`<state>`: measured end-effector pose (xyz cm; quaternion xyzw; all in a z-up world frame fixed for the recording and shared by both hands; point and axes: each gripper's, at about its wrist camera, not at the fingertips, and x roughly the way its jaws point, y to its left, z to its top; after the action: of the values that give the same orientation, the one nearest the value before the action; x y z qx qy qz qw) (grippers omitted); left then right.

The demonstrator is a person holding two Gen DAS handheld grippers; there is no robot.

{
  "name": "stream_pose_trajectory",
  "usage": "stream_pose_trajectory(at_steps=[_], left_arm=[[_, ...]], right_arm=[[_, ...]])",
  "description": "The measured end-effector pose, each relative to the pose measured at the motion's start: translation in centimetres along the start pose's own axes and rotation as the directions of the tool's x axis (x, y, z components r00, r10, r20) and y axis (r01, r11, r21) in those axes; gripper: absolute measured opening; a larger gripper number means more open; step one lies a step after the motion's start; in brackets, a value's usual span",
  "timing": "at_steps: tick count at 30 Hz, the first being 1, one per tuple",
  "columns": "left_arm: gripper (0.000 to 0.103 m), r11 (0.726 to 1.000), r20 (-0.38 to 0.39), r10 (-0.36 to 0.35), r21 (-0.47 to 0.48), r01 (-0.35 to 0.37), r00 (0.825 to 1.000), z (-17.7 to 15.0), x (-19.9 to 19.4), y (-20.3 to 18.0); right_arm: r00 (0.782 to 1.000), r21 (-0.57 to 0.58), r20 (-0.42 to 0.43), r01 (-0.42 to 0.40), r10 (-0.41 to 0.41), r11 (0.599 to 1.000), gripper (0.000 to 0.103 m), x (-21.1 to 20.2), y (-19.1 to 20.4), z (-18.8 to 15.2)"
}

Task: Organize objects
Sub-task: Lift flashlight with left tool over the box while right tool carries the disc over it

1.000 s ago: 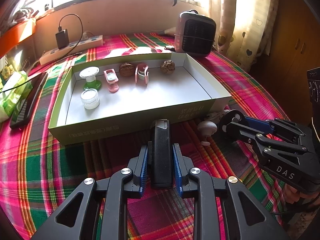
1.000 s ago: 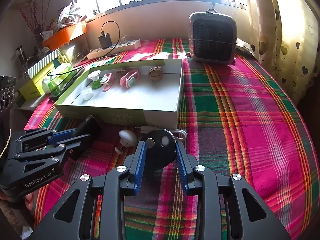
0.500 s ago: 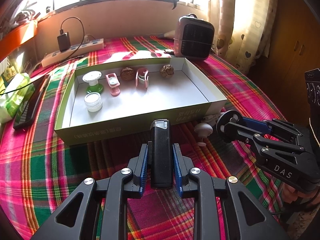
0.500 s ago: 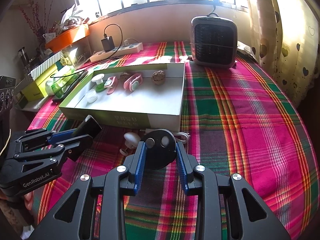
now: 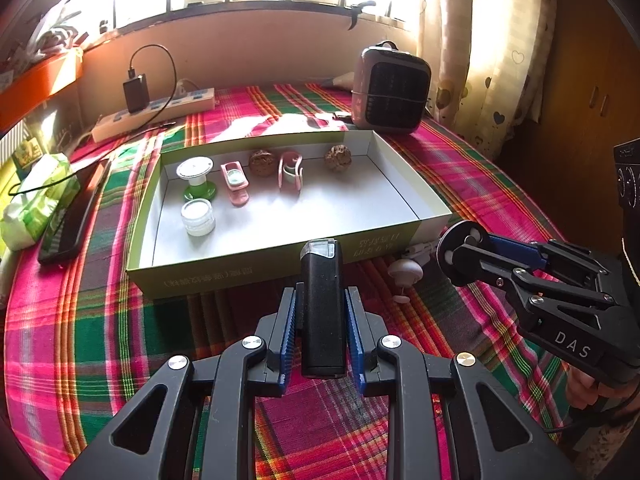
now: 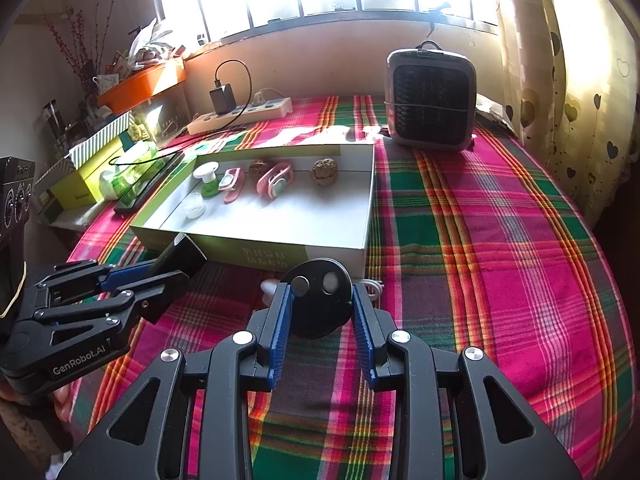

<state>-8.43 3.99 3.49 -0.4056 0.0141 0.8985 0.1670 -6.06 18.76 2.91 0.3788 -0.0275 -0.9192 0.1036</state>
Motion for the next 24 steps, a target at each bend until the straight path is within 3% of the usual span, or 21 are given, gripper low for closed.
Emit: stream_pose_trajectory(at_steps=[24], left_arm=[[0.021,1.000,0.031,0.024,-0.021,-0.023,0.999,3.2,0.6,1.5]], right_arm=[[1.000,-0.027,0.014,-0.013,0.013,1.000,0.032,1.9,0.5,3.6]])
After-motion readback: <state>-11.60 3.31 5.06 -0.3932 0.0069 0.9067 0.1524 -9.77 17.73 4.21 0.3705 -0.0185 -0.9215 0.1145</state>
